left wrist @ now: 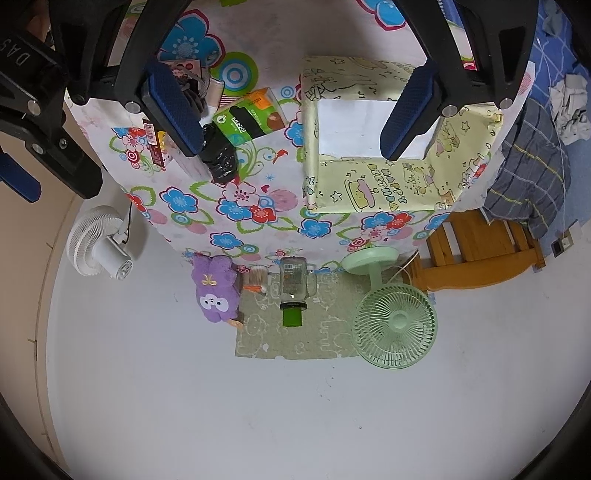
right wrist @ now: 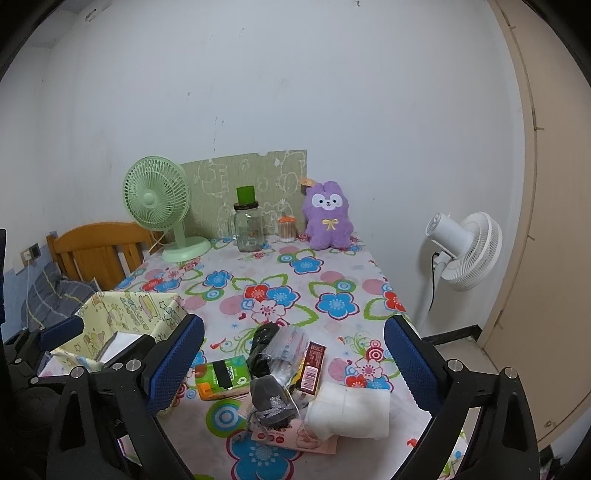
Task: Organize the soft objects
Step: 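Move both tools down toward the pile of items beside the fabric box, then grasp the grey knit glove with the left tool while the right tool grasps the red-brown box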
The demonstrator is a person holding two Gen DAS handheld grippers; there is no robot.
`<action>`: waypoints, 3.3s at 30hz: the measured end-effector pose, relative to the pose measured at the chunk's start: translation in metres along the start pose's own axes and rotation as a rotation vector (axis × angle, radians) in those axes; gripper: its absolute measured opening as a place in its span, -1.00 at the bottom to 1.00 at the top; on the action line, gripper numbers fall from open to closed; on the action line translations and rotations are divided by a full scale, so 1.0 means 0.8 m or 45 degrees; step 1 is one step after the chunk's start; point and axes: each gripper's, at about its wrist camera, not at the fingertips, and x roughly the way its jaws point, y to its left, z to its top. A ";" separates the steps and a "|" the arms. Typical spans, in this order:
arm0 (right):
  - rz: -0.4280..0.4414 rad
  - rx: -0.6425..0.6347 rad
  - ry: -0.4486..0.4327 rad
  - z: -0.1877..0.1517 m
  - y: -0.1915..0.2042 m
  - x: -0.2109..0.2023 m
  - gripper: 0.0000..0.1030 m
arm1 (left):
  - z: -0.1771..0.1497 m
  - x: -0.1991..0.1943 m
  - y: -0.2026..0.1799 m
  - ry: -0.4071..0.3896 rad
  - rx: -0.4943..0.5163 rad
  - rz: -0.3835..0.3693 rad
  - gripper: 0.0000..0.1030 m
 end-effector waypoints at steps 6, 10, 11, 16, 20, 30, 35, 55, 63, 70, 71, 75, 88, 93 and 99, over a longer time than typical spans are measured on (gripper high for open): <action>0.002 0.003 0.009 -0.001 0.000 0.005 0.91 | 0.000 0.007 -0.009 0.014 0.010 -0.014 0.86; 0.000 0.009 0.019 -0.004 -0.004 0.011 0.89 | -0.002 0.012 -0.017 0.023 0.020 -0.024 0.82; -0.002 0.010 0.023 -0.005 -0.005 0.013 0.89 | -0.003 0.014 -0.019 0.028 0.023 -0.028 0.82; -0.005 0.021 0.036 -0.010 -0.011 0.020 0.88 | -0.007 0.023 -0.031 0.051 0.019 -0.043 0.81; -0.001 0.033 0.050 -0.015 -0.018 0.027 0.88 | -0.012 0.031 -0.039 0.071 0.011 -0.060 0.81; 0.012 0.047 0.094 -0.032 -0.037 0.045 0.87 | -0.029 0.054 -0.064 0.138 0.040 -0.095 0.78; 0.018 0.059 0.127 -0.042 -0.045 0.056 0.84 | -0.036 0.064 -0.078 0.174 0.068 -0.114 0.78; 0.029 0.105 0.256 -0.069 -0.071 0.098 0.80 | -0.057 0.107 -0.119 0.283 0.135 -0.172 0.50; 0.053 0.095 0.291 -0.071 -0.065 0.113 0.80 | -0.063 0.119 -0.123 0.377 0.157 -0.265 -0.15; 0.085 0.091 0.338 -0.075 -0.055 0.132 0.70 | -0.065 0.119 -0.119 0.377 0.162 -0.264 -0.23; 0.089 0.089 0.347 -0.076 -0.053 0.136 0.70 | -0.065 0.120 -0.118 0.377 0.161 -0.267 -0.23; 0.121 0.077 0.372 -0.078 -0.046 0.146 0.66 | -0.066 0.122 -0.115 0.378 0.158 -0.271 -0.23; 0.277 0.085 0.475 -0.082 -0.030 0.171 -0.34 | -0.065 0.134 -0.105 0.400 0.116 -0.270 -0.28; 0.277 0.084 0.477 -0.079 -0.029 0.168 -0.57 | -0.062 0.128 -0.106 0.386 0.125 -0.272 -0.31; 0.259 0.075 0.448 -0.073 -0.028 0.155 -0.60 | -0.056 0.113 -0.108 0.338 0.139 -0.260 -0.32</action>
